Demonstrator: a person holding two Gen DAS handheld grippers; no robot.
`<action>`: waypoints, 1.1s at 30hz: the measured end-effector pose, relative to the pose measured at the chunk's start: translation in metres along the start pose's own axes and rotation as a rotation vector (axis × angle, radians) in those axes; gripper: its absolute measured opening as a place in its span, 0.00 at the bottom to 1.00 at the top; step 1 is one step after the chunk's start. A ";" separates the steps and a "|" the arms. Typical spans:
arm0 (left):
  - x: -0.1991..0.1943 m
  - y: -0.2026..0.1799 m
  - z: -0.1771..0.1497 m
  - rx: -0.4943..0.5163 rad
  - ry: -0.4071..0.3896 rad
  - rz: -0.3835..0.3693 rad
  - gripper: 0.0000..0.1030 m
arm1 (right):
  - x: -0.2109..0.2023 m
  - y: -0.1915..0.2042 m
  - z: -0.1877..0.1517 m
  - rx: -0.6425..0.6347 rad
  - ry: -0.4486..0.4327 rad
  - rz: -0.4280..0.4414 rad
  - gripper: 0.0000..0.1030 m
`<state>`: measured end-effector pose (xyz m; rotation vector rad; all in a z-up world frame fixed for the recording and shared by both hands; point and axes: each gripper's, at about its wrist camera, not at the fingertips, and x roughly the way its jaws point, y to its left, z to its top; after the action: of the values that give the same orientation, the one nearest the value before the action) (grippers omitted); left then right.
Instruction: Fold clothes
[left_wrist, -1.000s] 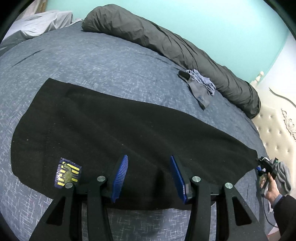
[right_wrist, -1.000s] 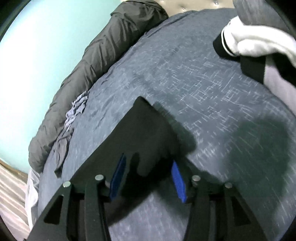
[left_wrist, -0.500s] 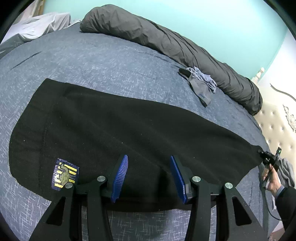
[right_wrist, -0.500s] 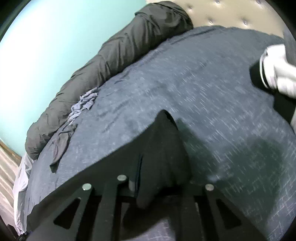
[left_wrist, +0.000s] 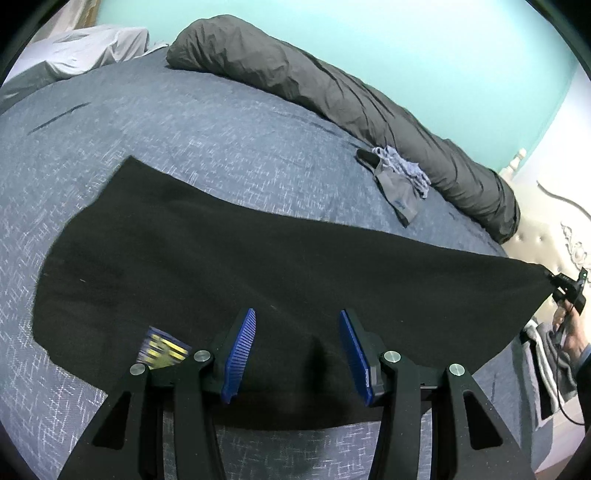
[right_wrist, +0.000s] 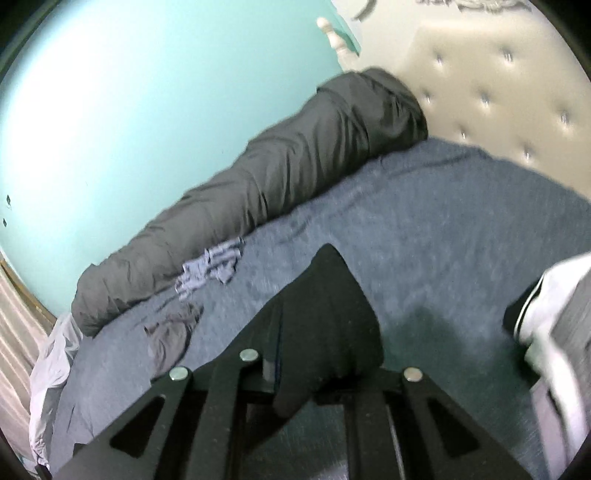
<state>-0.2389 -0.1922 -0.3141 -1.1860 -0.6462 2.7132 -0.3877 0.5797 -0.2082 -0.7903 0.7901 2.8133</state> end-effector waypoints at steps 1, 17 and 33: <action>-0.001 0.000 0.001 0.000 -0.004 0.000 0.50 | -0.004 0.001 0.007 -0.003 -0.006 -0.008 0.09; -0.009 0.001 0.006 0.011 -0.008 0.019 0.50 | -0.061 0.035 0.039 -0.205 -0.001 -0.131 0.09; -0.041 0.053 0.007 -0.019 -0.020 0.083 0.50 | -0.017 0.302 -0.089 -0.521 0.173 0.056 0.09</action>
<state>-0.2120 -0.2528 -0.3050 -1.2178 -0.6403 2.7967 -0.4060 0.2755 -0.1277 -1.1024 0.0788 3.0684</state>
